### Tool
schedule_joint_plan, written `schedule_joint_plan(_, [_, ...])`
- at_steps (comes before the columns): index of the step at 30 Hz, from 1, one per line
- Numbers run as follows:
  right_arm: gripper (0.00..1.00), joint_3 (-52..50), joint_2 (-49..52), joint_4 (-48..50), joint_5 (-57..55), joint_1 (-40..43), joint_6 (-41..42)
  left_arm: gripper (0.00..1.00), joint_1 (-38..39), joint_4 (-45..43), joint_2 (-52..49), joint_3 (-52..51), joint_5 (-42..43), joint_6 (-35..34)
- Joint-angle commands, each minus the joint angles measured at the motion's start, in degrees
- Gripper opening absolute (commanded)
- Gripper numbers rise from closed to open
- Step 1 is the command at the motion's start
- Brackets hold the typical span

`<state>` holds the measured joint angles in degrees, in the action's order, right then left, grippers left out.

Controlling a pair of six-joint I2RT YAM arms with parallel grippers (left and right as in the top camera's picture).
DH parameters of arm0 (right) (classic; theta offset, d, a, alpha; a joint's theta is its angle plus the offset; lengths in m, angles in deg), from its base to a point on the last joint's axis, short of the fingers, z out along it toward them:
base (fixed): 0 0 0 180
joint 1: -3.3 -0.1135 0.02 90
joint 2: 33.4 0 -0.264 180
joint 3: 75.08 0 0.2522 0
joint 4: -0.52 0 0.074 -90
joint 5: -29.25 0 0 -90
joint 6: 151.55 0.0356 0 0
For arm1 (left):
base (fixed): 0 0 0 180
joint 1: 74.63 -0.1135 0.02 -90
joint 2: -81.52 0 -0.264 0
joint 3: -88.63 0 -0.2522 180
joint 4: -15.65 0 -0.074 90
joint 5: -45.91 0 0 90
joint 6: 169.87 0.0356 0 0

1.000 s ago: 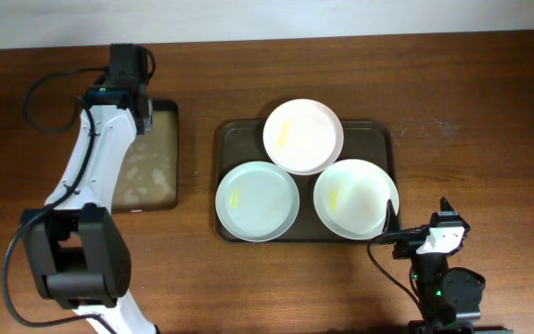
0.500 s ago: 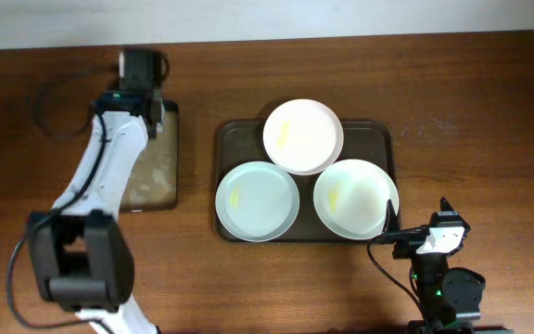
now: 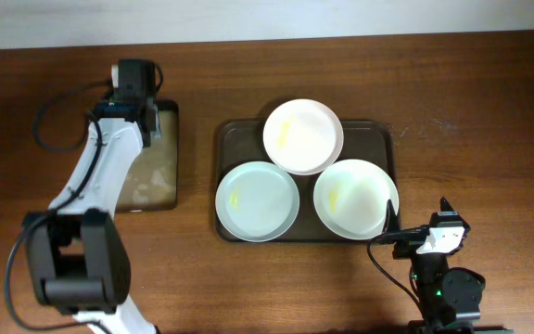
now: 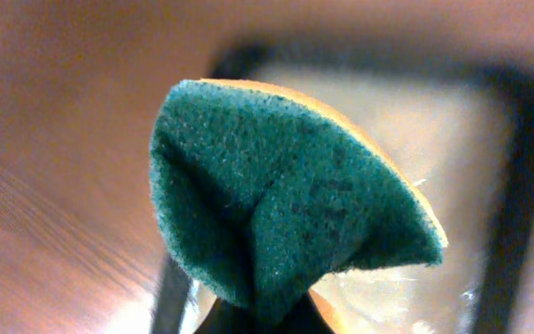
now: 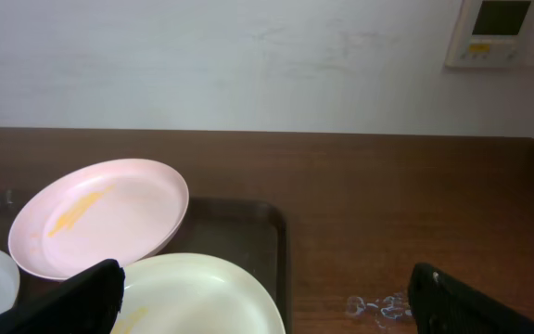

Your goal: Clean dirty plates on tray and stack at the side

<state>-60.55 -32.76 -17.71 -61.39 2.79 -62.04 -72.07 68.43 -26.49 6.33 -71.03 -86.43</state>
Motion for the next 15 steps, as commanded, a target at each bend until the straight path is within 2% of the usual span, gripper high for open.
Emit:
schedule_joint_plan(1, [0.98, -0.5, -0.3, -0.2, -0.5, 0.2, -0.2, 0.00, -0.2, 2.0, 1.0, 2.9, 2.1, -1.6])
schedule_joint_plan(4, [0.98, -0.5, -0.3, -0.2, -0.5, 0.2, -0.2, 0.00, 0.0, 5.7, 6.2, 8.7, 2.5, -1.6])
schedule_joint_plan(6, [0.98, -0.5, -0.3, -0.2, -0.5, 0.2, -0.2, 0.00, 0.3, 8.2, 11.2, 11.3, 6.7, -1.6])
schedule_joint_plan(10, [0.98, -0.5, -0.3, -0.2, -0.5, 0.2, -0.2, 0.00, 0.4, 12.9, 17.9, 11.4, 25.3, -1.6])
schedule_joint_plan(12, [0.98, -0.5, -0.3, -0.2, -0.5, 0.2, -0.2, 0.00, 0.4, 19.5, 19.3, 11.4, 39.6, -1.6])
schedule_joint_plan(14, [0.98, -0.5, -0.3, -0.2, -0.5, 0.2, -0.2, 0.00, 1.0, 24.9, 19.0, 10.8, 47.7, -1.6])
schedule_joint_plan(15, [0.98, -0.5, -0.3, -0.2, -0.5, 0.2, -0.2, 0.00, 1.8, 26.3, 18.8, 9.9, 49.1, -1.6])
